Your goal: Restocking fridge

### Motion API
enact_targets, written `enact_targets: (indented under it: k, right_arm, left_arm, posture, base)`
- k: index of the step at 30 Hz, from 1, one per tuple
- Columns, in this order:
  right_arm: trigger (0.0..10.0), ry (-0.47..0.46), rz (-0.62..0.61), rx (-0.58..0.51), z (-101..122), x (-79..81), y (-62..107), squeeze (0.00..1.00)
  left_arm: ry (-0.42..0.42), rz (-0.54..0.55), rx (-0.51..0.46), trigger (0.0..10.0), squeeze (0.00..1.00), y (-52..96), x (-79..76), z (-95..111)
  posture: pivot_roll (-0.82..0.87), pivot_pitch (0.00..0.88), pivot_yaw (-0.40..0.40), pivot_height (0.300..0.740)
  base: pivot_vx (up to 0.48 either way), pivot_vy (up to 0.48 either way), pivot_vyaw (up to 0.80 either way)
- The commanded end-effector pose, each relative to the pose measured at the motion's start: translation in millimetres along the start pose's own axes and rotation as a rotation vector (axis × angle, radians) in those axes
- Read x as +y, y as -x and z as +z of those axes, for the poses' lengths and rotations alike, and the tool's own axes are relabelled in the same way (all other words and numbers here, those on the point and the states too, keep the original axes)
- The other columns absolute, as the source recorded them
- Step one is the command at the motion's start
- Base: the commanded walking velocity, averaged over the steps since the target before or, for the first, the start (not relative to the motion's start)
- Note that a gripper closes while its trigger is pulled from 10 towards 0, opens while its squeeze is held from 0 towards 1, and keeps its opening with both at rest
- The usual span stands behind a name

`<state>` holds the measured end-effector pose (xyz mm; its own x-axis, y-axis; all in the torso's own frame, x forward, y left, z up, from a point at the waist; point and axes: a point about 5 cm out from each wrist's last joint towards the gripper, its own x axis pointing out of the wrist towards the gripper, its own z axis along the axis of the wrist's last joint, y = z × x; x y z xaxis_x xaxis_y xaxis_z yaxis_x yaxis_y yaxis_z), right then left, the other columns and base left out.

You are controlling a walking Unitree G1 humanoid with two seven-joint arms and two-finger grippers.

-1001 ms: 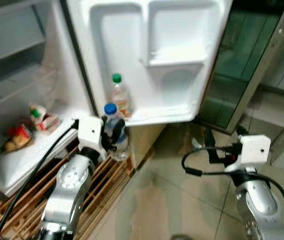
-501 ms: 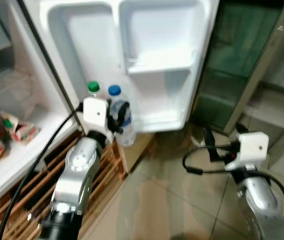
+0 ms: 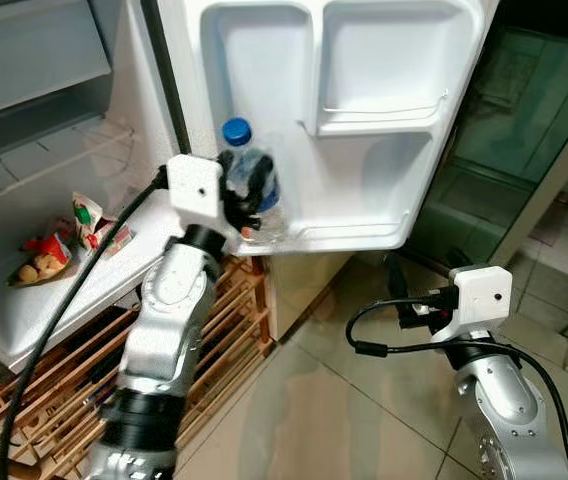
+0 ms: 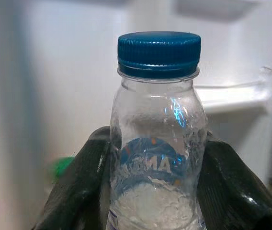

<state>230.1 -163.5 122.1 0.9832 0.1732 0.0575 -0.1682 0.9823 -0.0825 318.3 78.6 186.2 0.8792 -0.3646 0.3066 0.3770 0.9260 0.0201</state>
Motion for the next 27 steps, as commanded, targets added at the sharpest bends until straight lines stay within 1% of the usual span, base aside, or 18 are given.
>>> enact_targets:
  k: [1, 2, 3, 4, 6, 8, 9, 10, 13, 16, 19, 20, 22, 23, 26, 27]
  right_arm:
    - [10.0, 0.02, 0.015, -0.016, 5.7, 1.0, 0.3, 0.03]
    - [10.0, 0.024, 0.014, -0.018, 6.7, 0.5, 0.8, 0.02]
    - [10.0, 0.026, 0.005, -0.019, 7.1, -1.2, 1.2, 0.02]
    - [10.0, 0.026, 0.005, -0.019, 7.1, -1.2, 1.2, 0.02]
    - [10.0, 0.025, 0.001, -0.02, 7.4, -0.3, 1.9, 0.02]
    - [10.0, 0.032, 0.01, -0.02, 8.4, 2.9, 5.0, 0.03]
    - [10.0, 0.041, 0.019, -0.015, 8.1, 4.8, 8.7, 0.02]
    - [10.0, 0.041, 0.019, -0.015, 8.1, 4.8, 8.7, 0.02]
    - [10.0, 0.044, 0.014, -0.005, 7.3, 5.6, 15.8, 0.02]
    - [10.0, 0.041, -0.002, 0.004, 6.8, 4.4, 19.6, 0.02]
    - [10.0, 0.04, -0.003, 0.015, 6.5, 5.7, 23.8, 0.02]
    - [10.0, 0.039, -0.001, 0.019, 6.5, 6.3, 25.3, 0.02]
    - [10.0, 0.041, 0.003, 0.029, 5.7, 6.7, 27.8, 0.02]
    - [10.0, 0.041, 0.003, 0.029, 5.7, 6.7, 27.8, 0.02]
    - [10.0, 0.044, 0.002, 0.041, 4.7, 5.8, 32.1, 0.02]
    - [10.0, 0.045, 0.0, 0.045, 4.5, 5.5, 33.1, 0.03]
  left_arm:
    - [-0.018, -0.02, -0.052, 10.0, 0.0, -9.2, -5.8, 8.1]
    - [-0.014, -0.027, -0.052, 10.0, 0.0, -13.0, -8.5, 7.2]
    - [-0.018, -0.026, -0.063, 10.0, 0.0, -20.0, -11.7, 4.8]
    - [-0.018, -0.026, -0.063, 10.0, 0.0, -20.0, -11.7, 4.8]
    - [-0.05, 0.002, -0.089, 10.0, 0.0, -27.7, -12.4, 1.5]
    - [-0.149, 0.044, -0.114, 10.0, 0.0, -33.6, -11.7, -0.4]
    - [-0.221, 0.063, -0.152, 10.0, 0.0, -37.5, -11.4, 2.4]
    - [-0.221, 0.063, -0.152, 10.0, 0.0, -37.5, -11.4, 2.4]
    - [-0.278, 0.07, -0.208, 10.0, 0.0, -38.6, -7.7, 9.8]
    - [-0.365, 0.066, -0.245, 10.0, 0.0, -37.8, -2.7, 11.3]
    - [-0.454, 0.072, -0.266, 10.0, 0.0, -36.4, 1.7, 4.4]
    - [-0.478, 0.077, -0.266, 10.0, 0.0, -35.7, 2.1, 0.7]
    - [-0.48, 0.098, -0.225, 10.0, 0.0, -33.8, 3.3, -10.4]
    - [-0.48, 0.098, -0.225, 10.0, 0.0, -33.8, 3.3, -10.4]
    - [-0.472, 0.128, -0.153, 10.0, 0.0, -27.1, 1.0, -29.8]
    - [-0.449, 0.137, -0.11, 10.0, 0.0, -24.4, -1.1, -38.8]
  posture:
    - [-0.35, 0.0, 0.054, 0.74]
    - [-0.36, 0.0, 0.054, 0.74]
    - [-0.36, 0.0, 0.055, 0.74]
    - [-0.36, 0.0, 0.055, 0.74]
    - [-0.38, 0.0, 0.057, 0.74]
    - [-0.4, 0.0, 0.067, 0.74]
    - [-0.41, 0.0, 0.073, 0.74]
    - [-0.41, 0.0, 0.073, 0.74]
    - [-0.43, 0.0, 0.083, 0.74]
    - [-0.43, 0.0, 0.085, 0.74]
    - [-0.43, 0.0, 0.083, 0.74]
    - [-0.43, 0.0, 0.082, 0.74]
    - [-0.43, 0.0, 0.081, 0.74]
    - [-0.43, 0.0, 0.081, 0.74]
    - [-0.44, 0.0, 0.082, 0.74]
    - [-0.44, 0.002, 0.082, 0.74]
  base:
    - [0.0, 0.0, 0.0]
    - [0.0, 0.0, 0.0]
    - [0.0, 0.0, 0.0]
    - [0.0, 0.0, 0.0]
    - [0.0, 0.0, 0.0]
    - [0.0, 0.0, 0.0]
    - [0.0, 0.0, 0.0]
    - [0.0, 0.0, 0.0]
    - [0.0, 0.0, 0.0]
    - [0.0, 0.0, 0.0]
    - [0.0, 0.0, 0.0]
    - [0.0, 0.0, 0.0]
    - [0.0, 0.0, 0.0]
    - [0.0, 0.0, 0.0]
    - [0.0, 0.0, 0.0]
    - [0.0, 0.0, 0.0]
